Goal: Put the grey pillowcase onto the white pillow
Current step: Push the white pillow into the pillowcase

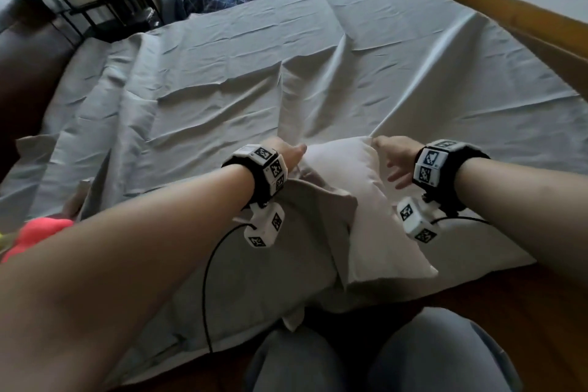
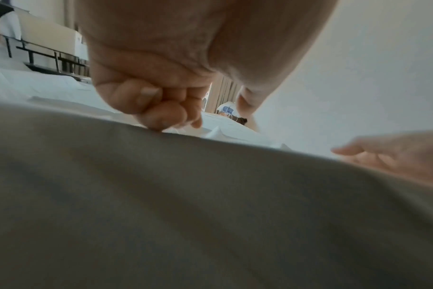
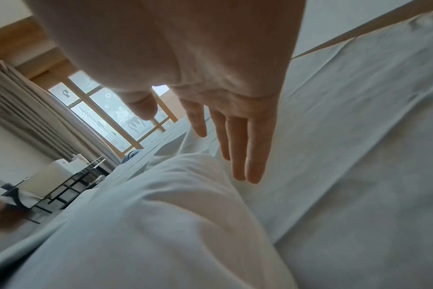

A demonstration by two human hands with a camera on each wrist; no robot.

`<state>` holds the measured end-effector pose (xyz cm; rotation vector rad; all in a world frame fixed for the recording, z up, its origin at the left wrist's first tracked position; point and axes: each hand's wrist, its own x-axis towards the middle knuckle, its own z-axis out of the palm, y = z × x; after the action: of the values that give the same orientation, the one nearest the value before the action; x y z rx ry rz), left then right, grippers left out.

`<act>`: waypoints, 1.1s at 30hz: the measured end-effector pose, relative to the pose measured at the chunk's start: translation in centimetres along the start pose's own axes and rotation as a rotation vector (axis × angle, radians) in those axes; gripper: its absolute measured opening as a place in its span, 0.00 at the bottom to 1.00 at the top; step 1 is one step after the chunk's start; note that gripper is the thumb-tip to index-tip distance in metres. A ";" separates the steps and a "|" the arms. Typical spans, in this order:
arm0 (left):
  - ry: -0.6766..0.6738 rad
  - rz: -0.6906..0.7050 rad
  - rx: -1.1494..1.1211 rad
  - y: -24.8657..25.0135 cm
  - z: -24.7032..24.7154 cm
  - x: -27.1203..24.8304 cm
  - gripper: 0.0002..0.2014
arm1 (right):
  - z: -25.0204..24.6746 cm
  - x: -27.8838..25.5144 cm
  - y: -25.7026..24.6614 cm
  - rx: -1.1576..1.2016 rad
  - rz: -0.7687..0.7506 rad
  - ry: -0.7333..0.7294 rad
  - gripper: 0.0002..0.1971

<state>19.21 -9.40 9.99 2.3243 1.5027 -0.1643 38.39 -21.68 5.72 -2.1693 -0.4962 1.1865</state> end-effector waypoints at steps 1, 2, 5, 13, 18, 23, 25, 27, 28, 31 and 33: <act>0.004 -0.024 0.055 0.1 -0.1 0.9 0.31 | 0.4 0.9 -0.8 0.001 0.000 -0.019 0.37; -0.009 -0.027 0.096 0.4 -0.1 1.7 0.32 | 0.8 1.8 -1.4 0.002 0.005 -0.034 0.41; -0.071 -0.076 0.178 1.5 0.8 4.3 0.31 | 1.8 3.2 -2.6 0.026 0.026 -0.127 0.51; -0.104 0.027 -0.018 3.5 3.6 8.2 0.10 | 1.1 5.0 -2.4 0.104 -0.028 -0.513 0.49; -0.070 0.072 -0.710 7.9 2.1 6.6 0.20 | 3.3 3.6 -2.9 0.539 -0.037 -0.789 0.51; -0.049 -0.012 -0.328 4.2 2.2 6.1 0.18 | 0.8 3.4 -1.8 0.382 0.042 -0.489 0.52; -0.039 -0.087 -0.344 2.6 2.1 4.5 0.29 | 0.1 2.9 -1.0 0.318 0.067 -0.361 0.50; -0.159 -0.032 -0.296 2.4 1.5 1.5 0.29 | 0.2 2.1 -0.2 0.216 0.066 -0.209 0.48; -0.250 -0.013 -0.242 2.5 1.4 -0.3 0.27 | 0.4 1.4 0.4 0.179 0.076 -0.151 0.48; -0.460 -0.020 -0.084 1.9 2.2 -5.0 0.25 | 1.9 -0.7 2.6 0.120 0.116 -0.136 0.49; -0.494 -0.017 -0.070 1.8 3.6 -7.1 0.17 | 2.9 -1.8 4.0 0.081 0.110 -0.111 0.44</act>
<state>18.11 -17.47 9.12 2.0171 1.2521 -0.6285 35.13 -24.77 3.02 -2.0927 -0.3727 1.3681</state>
